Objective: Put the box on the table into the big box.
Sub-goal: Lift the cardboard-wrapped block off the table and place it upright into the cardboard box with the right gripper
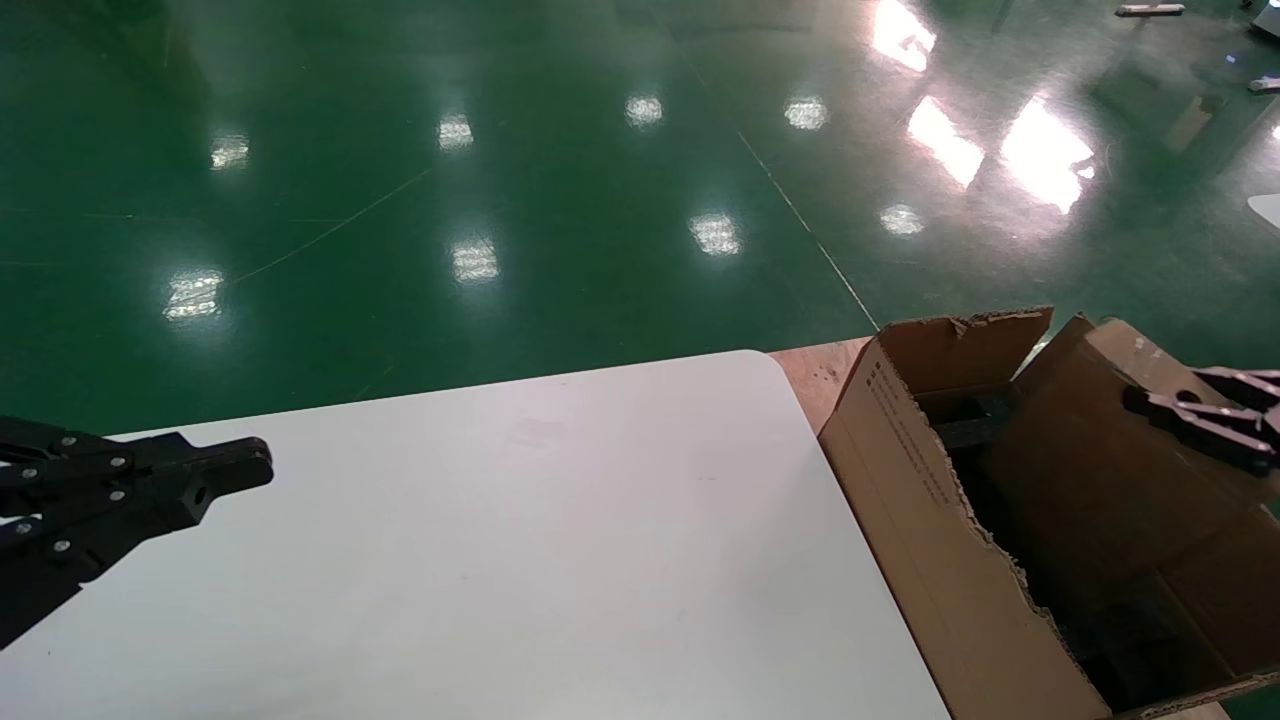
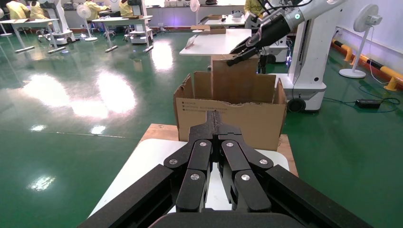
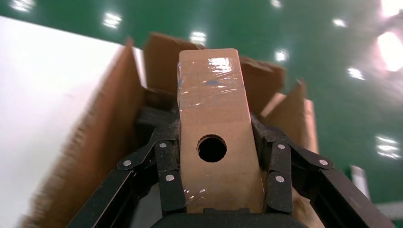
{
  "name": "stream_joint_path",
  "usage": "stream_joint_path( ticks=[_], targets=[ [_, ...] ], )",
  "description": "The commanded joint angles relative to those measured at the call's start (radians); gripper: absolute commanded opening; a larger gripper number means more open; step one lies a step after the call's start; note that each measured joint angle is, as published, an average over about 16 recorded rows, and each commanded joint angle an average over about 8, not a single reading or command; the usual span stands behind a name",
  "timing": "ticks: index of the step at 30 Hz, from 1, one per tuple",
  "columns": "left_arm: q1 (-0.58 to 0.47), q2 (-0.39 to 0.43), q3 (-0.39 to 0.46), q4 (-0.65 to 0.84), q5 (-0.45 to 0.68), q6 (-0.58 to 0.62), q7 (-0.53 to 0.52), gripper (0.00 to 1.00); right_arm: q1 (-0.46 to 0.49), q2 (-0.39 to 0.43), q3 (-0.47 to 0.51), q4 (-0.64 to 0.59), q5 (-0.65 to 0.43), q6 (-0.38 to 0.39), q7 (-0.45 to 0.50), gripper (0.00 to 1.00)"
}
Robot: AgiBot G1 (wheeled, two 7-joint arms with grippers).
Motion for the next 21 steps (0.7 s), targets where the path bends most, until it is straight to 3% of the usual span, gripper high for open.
stream_joint_path(
  ticks=[1, 9, 21],
  targets=[
    [0.000, 0.000, 0.000, 0.000, 0.000, 0.000, 0.000, 0.00, -0.019, 0.013, -0.037, 0.020, 0.058, 0.045, -0.042, 0.00],
    [0.000, 0.000, 0.000, 0.000, 0.000, 0.000, 0.000, 0.00, -0.037, 0.023, -0.146, 0.055, 0.251, 0.121, -0.175, 0.00],
    [0.000, 0.000, 0.000, 0.000, 0.000, 0.000, 0.000, 0.00, -0.070, -0.011, -0.267, 0.031, 0.474, 0.128, -0.302, 0.00]
  ],
)
